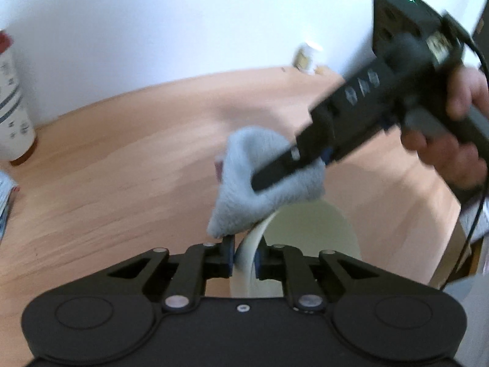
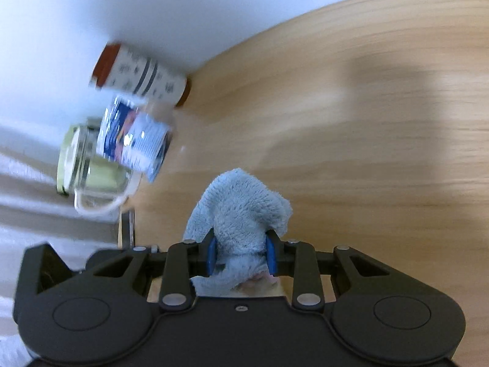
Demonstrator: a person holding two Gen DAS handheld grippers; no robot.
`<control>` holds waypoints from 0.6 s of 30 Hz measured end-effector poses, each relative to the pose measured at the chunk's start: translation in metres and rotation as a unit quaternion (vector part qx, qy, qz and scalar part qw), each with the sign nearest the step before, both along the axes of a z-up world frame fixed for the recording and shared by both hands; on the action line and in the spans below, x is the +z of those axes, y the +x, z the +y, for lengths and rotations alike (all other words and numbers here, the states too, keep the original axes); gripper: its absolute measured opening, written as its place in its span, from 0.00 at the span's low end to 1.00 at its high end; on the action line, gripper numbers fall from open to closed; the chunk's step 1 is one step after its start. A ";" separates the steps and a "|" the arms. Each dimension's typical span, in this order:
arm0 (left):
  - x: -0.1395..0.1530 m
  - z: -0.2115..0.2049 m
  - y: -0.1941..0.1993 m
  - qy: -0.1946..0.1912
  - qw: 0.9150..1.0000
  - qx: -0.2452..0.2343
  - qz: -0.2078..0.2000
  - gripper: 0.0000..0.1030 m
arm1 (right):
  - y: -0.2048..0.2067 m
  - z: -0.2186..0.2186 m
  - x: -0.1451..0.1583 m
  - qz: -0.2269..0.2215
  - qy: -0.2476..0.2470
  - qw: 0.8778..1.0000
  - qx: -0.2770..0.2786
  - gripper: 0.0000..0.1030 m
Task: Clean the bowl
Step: 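Grip the bowl rim with the left gripper while the right gripper wipes the outer wall with the towel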
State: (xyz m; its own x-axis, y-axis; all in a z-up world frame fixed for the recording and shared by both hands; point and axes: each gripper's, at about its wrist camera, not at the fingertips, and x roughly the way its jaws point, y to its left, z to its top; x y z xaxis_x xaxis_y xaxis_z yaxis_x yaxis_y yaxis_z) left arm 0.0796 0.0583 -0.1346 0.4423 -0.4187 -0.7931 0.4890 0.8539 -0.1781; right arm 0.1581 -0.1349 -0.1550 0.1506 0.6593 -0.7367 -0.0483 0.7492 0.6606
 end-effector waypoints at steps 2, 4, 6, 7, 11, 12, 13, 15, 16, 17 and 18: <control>0.003 0.003 -0.006 -0.005 1.000 0.014 -0.015 0.14 | -0.005 -0.003 0.001 0.002 -0.004 1.000 -0.006 0.33; 0.003 0.009 -0.010 -0.020 0.999 0.032 -0.012 0.14 | -0.008 -0.012 -0.003 0.019 -0.002 0.999 -0.027 0.33; 0.003 0.010 -0.014 -0.019 0.999 0.032 -0.013 0.14 | -0.017 -0.028 -0.008 0.034 0.002 0.998 -0.051 0.33; 0.002 0.010 -0.016 -0.017 0.999 0.030 -0.014 0.14 | -0.021 -0.033 -0.011 0.043 0.003 0.997 -0.062 0.33; 0.005 0.009 -0.022 -0.023 0.999 0.030 -0.015 0.14 | -0.039 -0.044 -0.032 0.087 -0.010 0.991 -0.096 0.33; 0.007 0.010 -0.022 -0.027 0.999 0.032 -0.016 0.14 | -0.043 -0.046 -0.038 0.099 -0.013 0.990 -0.103 0.32; 0.007 0.010 -0.020 -0.030 0.999 0.034 -0.015 0.14 | -0.048 -0.049 -0.043 0.110 -0.014 0.988 -0.110 0.32; 0.010 0.010 -0.017 -0.035 0.998 0.039 -0.016 0.14 | -0.053 -0.055 -0.046 0.122 -0.004 0.985 -0.124 0.32; 0.013 0.011 -0.016 -0.038 0.998 0.046 -0.019 0.14 | -0.052 -0.056 -0.045 0.124 -0.002 0.984 -0.126 0.32; 0.016 0.012 -0.014 -0.042 0.998 0.053 -0.019 0.14 | -0.051 -0.058 -0.044 0.127 0.006 0.983 -0.133 0.31; 0.018 0.013 -0.013 -0.048 0.997 0.060 -0.018 0.14 | -0.047 -0.060 -0.039 0.130 0.022 0.981 -0.145 0.30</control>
State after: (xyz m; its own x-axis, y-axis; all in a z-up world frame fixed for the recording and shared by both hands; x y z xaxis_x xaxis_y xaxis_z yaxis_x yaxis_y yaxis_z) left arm 0.0662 0.0716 -0.1161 0.5215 -0.4340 -0.7346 0.3929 0.8864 -0.2447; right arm 0.1106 -0.1948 -0.1943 0.1475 0.6483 -0.7470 0.3360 0.6775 0.6543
